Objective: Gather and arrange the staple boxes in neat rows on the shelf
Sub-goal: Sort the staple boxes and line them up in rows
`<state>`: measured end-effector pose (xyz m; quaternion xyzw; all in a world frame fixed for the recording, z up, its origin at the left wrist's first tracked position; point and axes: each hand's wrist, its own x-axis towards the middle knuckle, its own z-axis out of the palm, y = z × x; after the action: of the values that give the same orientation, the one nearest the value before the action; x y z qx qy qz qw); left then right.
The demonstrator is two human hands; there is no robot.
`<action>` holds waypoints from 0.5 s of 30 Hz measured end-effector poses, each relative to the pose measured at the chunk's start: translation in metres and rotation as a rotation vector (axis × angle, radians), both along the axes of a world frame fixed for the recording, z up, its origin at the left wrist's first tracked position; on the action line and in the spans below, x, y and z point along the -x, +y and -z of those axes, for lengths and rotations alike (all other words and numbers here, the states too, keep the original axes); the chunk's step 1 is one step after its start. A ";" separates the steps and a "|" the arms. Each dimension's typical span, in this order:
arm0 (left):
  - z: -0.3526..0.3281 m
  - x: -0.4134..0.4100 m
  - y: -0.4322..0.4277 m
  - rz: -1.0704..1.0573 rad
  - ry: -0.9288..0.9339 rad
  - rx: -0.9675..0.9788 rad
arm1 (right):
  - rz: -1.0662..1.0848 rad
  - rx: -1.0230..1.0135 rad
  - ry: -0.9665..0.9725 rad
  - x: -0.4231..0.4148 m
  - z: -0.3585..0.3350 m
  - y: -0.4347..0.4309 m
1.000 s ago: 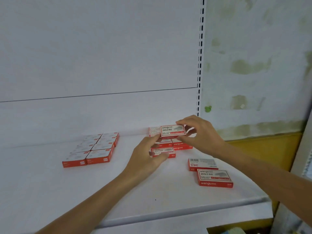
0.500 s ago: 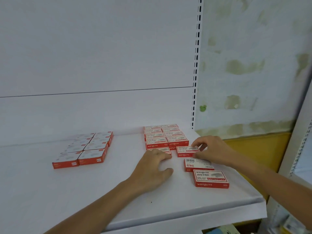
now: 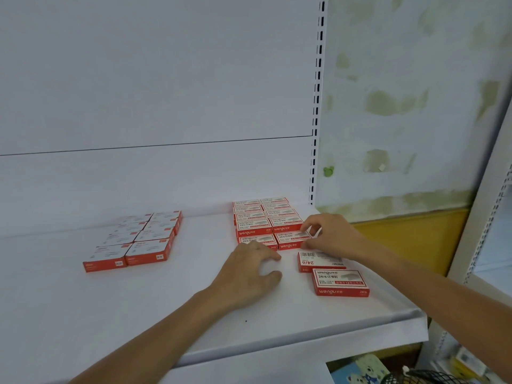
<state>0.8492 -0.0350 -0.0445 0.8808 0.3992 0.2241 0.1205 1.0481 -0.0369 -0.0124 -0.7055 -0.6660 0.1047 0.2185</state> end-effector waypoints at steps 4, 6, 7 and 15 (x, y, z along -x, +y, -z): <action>-0.003 0.000 -0.006 0.032 -0.001 -0.048 | 0.003 0.019 0.080 -0.003 0.000 -0.006; -0.004 0.000 -0.009 0.060 0.031 -0.123 | 0.030 0.030 0.086 -0.005 -0.001 -0.012; -0.004 -0.001 -0.010 0.075 0.052 -0.154 | 0.051 0.035 0.057 -0.007 -0.002 -0.015; -0.005 -0.005 -0.018 0.064 -0.020 -0.034 | 0.112 0.053 -0.093 -0.008 -0.005 -0.038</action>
<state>0.8545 -0.0526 -0.0392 0.8928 0.3659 0.2356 0.1164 1.0560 -0.0744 -0.0074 -0.7512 -0.6319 0.0770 0.1742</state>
